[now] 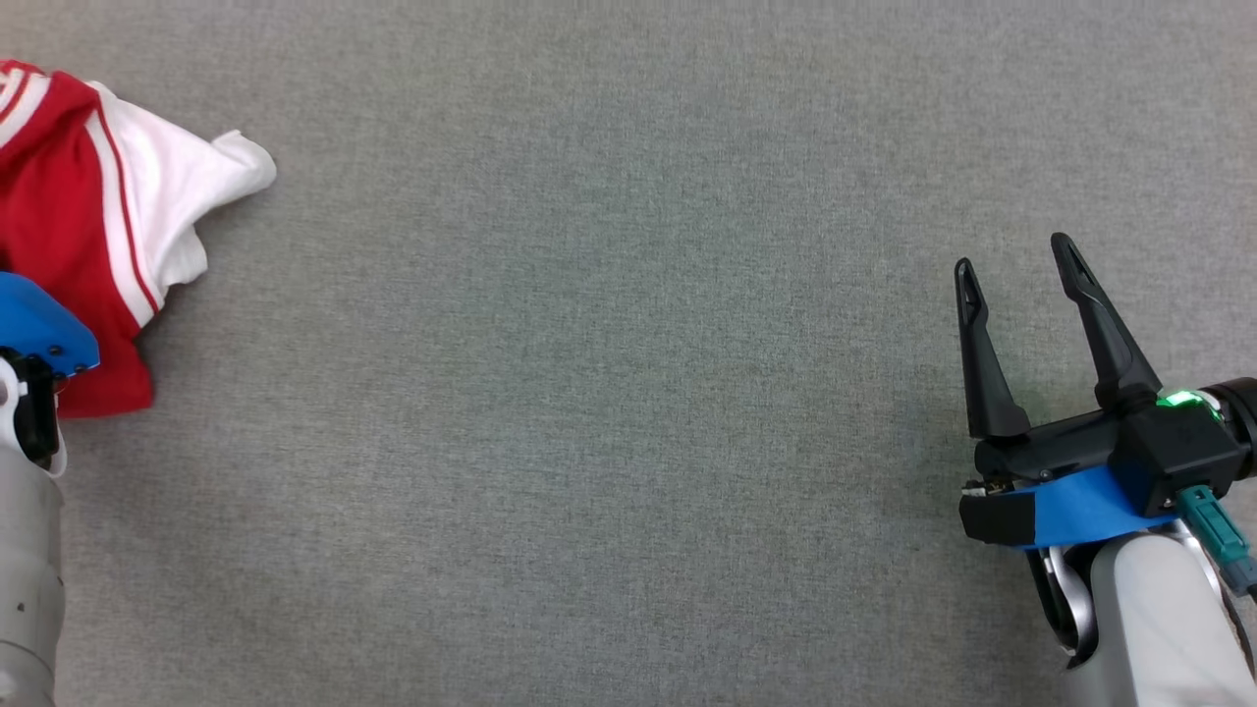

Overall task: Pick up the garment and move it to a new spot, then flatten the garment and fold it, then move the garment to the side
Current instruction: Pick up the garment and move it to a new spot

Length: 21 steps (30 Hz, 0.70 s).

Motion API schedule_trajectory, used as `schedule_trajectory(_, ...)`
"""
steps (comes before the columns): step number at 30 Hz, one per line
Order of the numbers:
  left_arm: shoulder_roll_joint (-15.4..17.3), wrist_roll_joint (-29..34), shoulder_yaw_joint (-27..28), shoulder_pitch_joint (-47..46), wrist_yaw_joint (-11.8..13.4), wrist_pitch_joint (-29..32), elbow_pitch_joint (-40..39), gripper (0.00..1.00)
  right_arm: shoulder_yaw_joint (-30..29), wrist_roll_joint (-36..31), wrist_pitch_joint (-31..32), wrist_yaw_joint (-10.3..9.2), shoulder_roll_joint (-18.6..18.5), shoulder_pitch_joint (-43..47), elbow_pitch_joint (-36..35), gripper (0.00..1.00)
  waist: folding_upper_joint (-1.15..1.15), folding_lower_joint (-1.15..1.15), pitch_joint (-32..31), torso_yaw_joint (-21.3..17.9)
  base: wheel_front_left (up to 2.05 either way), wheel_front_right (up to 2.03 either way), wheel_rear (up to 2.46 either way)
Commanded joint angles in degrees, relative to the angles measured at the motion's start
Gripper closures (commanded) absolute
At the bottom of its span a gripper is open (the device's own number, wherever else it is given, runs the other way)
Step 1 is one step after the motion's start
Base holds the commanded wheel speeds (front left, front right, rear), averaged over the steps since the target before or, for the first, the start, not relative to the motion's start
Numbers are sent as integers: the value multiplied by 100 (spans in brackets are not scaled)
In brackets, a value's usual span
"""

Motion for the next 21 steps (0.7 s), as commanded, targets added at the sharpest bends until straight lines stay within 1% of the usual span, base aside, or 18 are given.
schedule_trajectory(1,-11,-34,-43,25,-6,-61,-27,100,-3,33,-22,1,-24,-62,21,0,-2,0,-43,-5,0,0,0)
schedule_trajectory(8,78,-192,-277,76,-8,-287,-580,100,48,172,-23,1,16,110,181,0,-2,0,-521,102,0,0,0)
schedule_trajectory(9,146,-177,-314,74,-8,-293,-742,100,65,190,-22,1,26,135,214,0,-2,0,-596,114,0,0,0)
schedule_trajectory(12,194,-265,-403,55,-8,-287,-1250,100,87,270,-23,1,47,189,297,0,-2,0,-851,160,0,0,0)
schedule_trajectory(15,311,-256,-521,25,-8,-289,-1763,100,133,354,-22,1,72,278,372,0,-2,0,-1099,167,0,0,0)
schedule_trajectory(21,423,-188,-975,-191,-8,-290,-2728,100,164,559,-22,1,98,438,450,0,-2,0,-1461,64,0,0,0)
